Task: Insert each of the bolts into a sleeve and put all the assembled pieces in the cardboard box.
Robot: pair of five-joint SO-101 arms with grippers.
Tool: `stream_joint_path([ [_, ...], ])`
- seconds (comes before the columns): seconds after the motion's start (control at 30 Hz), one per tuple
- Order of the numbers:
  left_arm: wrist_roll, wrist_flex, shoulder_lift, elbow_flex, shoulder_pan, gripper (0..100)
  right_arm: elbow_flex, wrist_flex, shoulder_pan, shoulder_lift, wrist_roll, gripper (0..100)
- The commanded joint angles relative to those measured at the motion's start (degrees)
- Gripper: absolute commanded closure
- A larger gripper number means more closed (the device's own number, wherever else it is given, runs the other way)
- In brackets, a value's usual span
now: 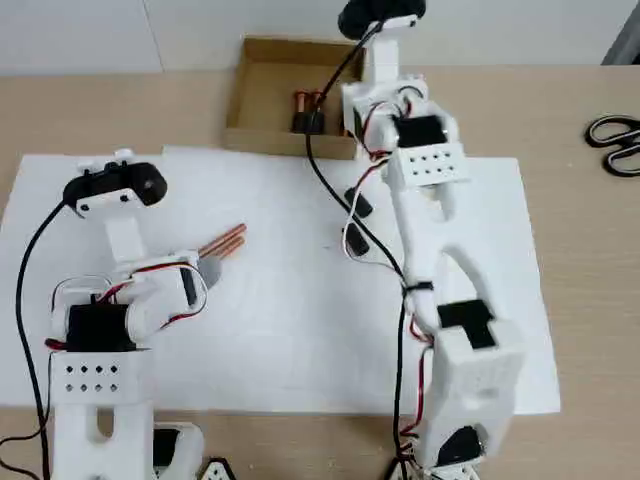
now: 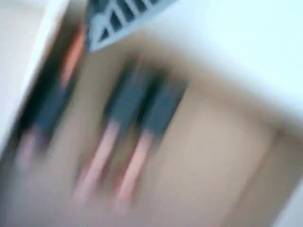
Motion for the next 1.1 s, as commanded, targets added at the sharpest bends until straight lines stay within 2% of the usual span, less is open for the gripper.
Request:
stream_joint_path([
  [0.0,0.1,0.4,-1.3,-0.6,-0.4,77,-3.5,12.9,0.0,-8.7,0.4,86.5],
  [0.2,5.0,0.2,-1.3,-0.6,-0.4,77,-3.3,24.8,-1.9,-10.7,0.7,86.5],
  [0.3,6.2,0.1,-1.3,-0.7,-0.4,77,-3.2,27.3,-3.1,-9.6,0.8,86.5],
  [0.7,6.7,0.1,-1.3,-0.4,-0.4,77,-3.6,22.2,-3.2,6.9,5.8,86.6],
  [1.07,6.7,0.1,-1.3,-0.3,-0.4,77,-3.6,15.6,-3.0,17.5,5.7,86.6],
])
